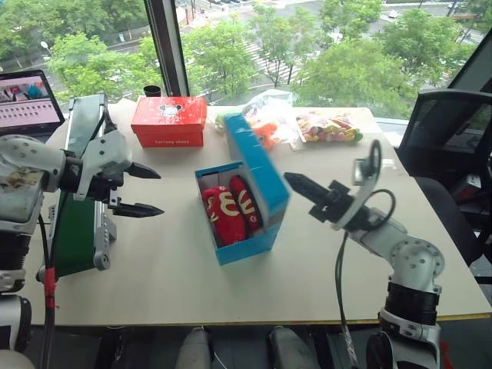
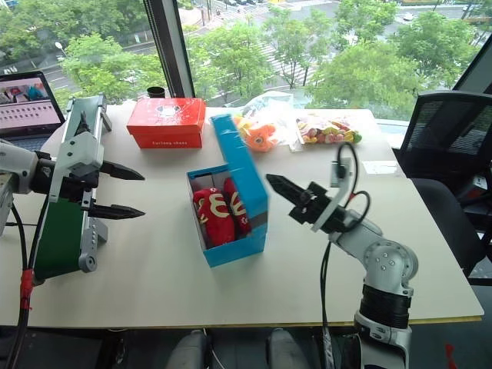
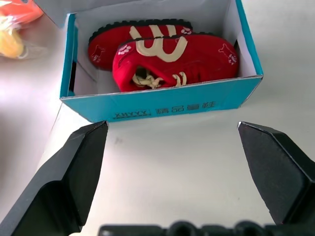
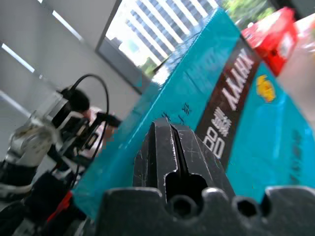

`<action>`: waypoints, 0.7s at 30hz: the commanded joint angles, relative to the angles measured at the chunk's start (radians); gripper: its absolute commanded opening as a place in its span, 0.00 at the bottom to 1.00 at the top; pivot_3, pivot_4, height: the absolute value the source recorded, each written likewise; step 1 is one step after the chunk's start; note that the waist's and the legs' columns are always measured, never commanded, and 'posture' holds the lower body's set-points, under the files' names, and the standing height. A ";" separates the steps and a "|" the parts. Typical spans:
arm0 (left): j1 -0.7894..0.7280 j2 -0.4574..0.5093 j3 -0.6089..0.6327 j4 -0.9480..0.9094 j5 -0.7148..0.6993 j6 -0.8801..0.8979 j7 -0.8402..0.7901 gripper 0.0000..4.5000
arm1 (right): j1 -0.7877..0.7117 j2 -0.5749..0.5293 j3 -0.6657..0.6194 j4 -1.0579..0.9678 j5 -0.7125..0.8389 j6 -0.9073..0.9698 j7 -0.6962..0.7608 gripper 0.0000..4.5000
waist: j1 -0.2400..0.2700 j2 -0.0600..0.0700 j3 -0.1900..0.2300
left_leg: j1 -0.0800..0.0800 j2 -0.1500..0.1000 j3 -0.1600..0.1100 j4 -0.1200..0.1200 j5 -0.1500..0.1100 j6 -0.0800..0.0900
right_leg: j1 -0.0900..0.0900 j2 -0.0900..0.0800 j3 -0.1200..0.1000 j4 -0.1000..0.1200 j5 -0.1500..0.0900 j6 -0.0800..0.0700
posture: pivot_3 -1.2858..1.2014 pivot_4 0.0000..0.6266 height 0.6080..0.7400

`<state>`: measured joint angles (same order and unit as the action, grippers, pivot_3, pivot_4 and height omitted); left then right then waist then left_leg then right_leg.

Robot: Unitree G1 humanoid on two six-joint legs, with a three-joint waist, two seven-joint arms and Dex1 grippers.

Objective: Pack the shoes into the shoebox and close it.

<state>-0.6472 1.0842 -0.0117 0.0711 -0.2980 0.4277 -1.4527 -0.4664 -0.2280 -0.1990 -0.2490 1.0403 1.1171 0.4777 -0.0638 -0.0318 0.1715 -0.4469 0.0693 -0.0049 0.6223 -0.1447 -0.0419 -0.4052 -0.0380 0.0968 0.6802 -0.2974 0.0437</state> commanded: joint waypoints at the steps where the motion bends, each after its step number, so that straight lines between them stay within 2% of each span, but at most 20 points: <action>1: 0.063 0.033 0.089 -0.121 -0.051 0.064 0.043 1.00 | -0.045 -0.029 0.106 -0.016 -0.015 0.040 0.022 0.01 | 0.005 0.000 0.000 | 0.000 0.000 0.000 0.000 0.000 0.000 | 0.000 0.000 0.000 0.000 0.000 0.000 | 0.52 0.24 0.99; 6: 0.178 0.038 0.171 -0.228 -0.099 0.142 0.107 1.00 | -0.153 -0.035 0.212 0.124 -0.126 -0.023 0.085 0.01 | 0.004 0.000 0.000 | 0.000 0.000 0.000 0.001 0.000 0.000 | 0.000 0.000 0.000 0.000 0.000 0.001 | 0.52 0.24 0.99; 11: 0.372 -0.055 0.275 -0.430 -0.170 0.285 0.277 1.00 | -0.330 0.024 0.374 0.330 -0.294 -0.152 0.218 0.01 | -0.008 0.000 0.000 | 0.001 0.000 0.000 0.001 0.000 0.000 | 0.000 0.000 0.000 0.001 -0.001 0.001 | 0.52 0.24 0.99; 14: 0.479 -0.110 0.322 -0.550 -0.217 0.351 0.356 1.00 | -0.395 0.075 0.438 0.515 -0.414 -0.269 0.258 0.01 | -0.006 0.000 0.000 | 0.000 0.001 0.000 0.000 0.000 0.000 | -0.001 0.000 0.000 0.001 0.003 -0.005 | 0.52 0.24 0.99; 17: 0.543 -0.136 0.352 -0.616 -0.241 0.390 0.419 1.00 | -0.422 0.099 0.516 0.676 -0.548 -0.400 0.310 0.01 | 0.000 -0.001 0.000 | 0.000 0.000 0.000 0.000 0.000 0.000 | -0.001 0.000 -0.001 0.000 0.003 -0.005 | 0.52 0.24 0.99; 21: 0.590 -0.154 0.378 -0.666 -0.267 0.415 0.479 1.00 | -0.381 0.105 0.626 0.844 -0.717 -0.573 0.369 0.01 | 0.003 -0.002 -0.001 | 0.003 0.000 0.000 0.001 0.000 0.000 | 0.002 0.000 -0.001 0.000 0.003 -0.005 | 0.52 0.24 0.99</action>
<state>-0.0614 0.9362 0.3319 -0.5506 -0.5435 0.8353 -1.0037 -0.8858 -0.1122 0.3819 0.5036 0.4090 0.6042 0.8262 -0.0608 -0.0336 0.1704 -0.4413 0.0695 -0.0048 0.6229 -0.1451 -0.0423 -0.4015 -0.0384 0.0960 0.6803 -0.2944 0.0386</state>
